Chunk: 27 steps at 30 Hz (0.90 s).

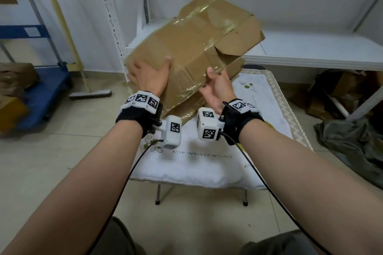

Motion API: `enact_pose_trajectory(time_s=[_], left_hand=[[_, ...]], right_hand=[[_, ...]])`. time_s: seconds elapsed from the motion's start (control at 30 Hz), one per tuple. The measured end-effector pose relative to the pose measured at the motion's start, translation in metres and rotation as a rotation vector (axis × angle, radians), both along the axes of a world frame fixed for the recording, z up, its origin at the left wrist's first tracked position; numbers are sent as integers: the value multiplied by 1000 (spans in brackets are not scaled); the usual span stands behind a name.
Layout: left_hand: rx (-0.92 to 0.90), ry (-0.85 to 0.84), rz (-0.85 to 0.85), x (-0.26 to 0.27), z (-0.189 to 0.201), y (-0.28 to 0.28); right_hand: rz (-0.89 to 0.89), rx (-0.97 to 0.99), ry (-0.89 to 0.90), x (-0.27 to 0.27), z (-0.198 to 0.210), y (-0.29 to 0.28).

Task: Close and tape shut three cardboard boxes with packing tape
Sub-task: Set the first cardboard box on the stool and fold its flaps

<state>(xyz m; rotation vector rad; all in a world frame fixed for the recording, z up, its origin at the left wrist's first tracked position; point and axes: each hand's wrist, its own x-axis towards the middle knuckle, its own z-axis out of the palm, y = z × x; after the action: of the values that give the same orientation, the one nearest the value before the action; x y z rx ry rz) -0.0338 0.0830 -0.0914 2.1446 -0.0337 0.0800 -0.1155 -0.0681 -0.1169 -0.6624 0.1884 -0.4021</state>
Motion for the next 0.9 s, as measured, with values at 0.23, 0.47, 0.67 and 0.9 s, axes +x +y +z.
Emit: enact_pose_trajectory(time_s=[0.23, 0.47, 0.67, 0.9], left_hand=[[-908, 462, 40, 4, -20, 23], [-1103, 410, -24, -6, -40, 25], [-1003, 314, -147, -11, -48, 31], [-987, 299, -190, -9, -47, 34]], right_hand=[[-84, 67, 76, -14, -17, -9], [-106, -55, 146, -50, -43, -32], [-295, -8, 96, -73, -47, -55], [-479, 73, 84, -86, -26, -82]])
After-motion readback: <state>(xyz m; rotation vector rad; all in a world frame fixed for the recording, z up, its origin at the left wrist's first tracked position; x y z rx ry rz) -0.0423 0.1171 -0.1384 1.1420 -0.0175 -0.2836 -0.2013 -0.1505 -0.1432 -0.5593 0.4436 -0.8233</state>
